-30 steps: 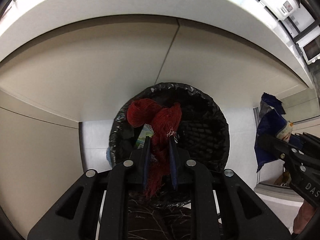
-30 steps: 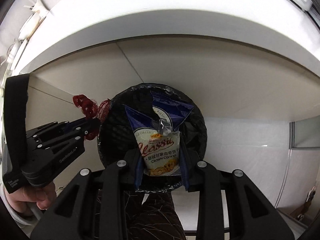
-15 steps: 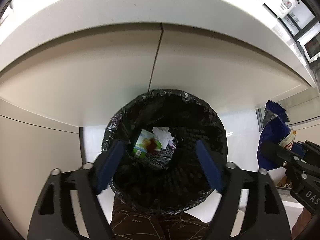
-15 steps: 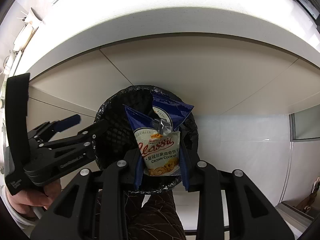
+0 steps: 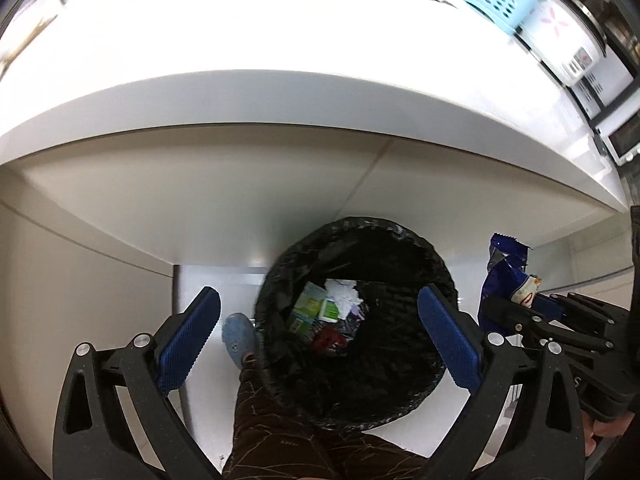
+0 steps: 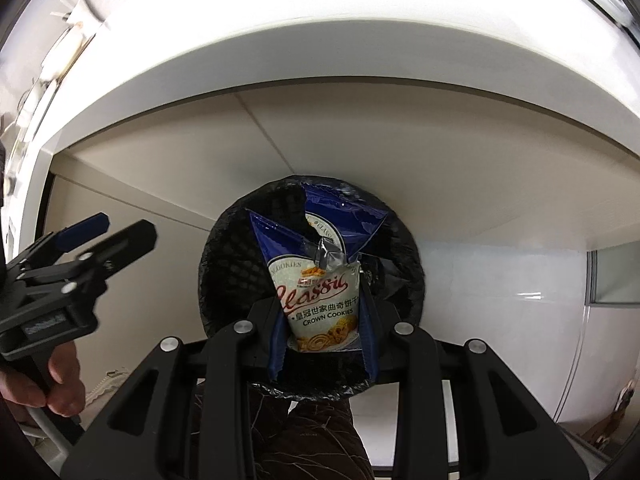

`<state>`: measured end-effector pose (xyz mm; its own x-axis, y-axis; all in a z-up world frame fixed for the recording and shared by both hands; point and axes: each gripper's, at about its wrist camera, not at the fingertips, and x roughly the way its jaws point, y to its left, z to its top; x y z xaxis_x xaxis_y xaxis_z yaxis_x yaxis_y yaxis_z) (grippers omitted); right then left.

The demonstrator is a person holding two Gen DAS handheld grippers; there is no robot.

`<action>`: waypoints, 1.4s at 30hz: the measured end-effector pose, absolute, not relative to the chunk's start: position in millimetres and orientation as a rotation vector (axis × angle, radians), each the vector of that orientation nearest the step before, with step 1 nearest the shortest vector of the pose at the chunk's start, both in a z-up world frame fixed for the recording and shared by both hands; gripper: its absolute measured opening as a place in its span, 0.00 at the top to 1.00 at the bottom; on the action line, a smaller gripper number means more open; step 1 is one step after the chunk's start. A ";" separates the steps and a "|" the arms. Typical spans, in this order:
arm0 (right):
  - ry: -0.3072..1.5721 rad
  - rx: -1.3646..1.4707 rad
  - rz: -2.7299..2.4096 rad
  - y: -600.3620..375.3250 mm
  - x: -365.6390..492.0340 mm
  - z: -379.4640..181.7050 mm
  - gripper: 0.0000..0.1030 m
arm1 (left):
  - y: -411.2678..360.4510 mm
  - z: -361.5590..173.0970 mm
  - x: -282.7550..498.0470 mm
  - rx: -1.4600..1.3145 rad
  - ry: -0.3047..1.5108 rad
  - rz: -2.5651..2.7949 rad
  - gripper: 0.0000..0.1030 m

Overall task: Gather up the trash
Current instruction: 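Open the left tool to drop the mesh bag while the right tool drops the wrapper, then raise both open tools back up over the counter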

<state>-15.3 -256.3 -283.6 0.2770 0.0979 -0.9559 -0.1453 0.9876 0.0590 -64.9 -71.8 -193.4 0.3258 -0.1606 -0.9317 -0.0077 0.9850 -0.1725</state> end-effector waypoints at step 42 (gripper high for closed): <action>1.200 -0.111 0.148 -239.5 1.3 -273.4 0.12 | -31.4 -186.8 -98.6 -0.219 1.240 0.074 0.06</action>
<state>1.3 -239.5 -273.4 0.3548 0.0554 -0.9333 -0.1727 0.9849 -0.0072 -98.6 -31.4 -186.8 0.3253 -0.0626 -0.9435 -0.1746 0.9767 -0.1250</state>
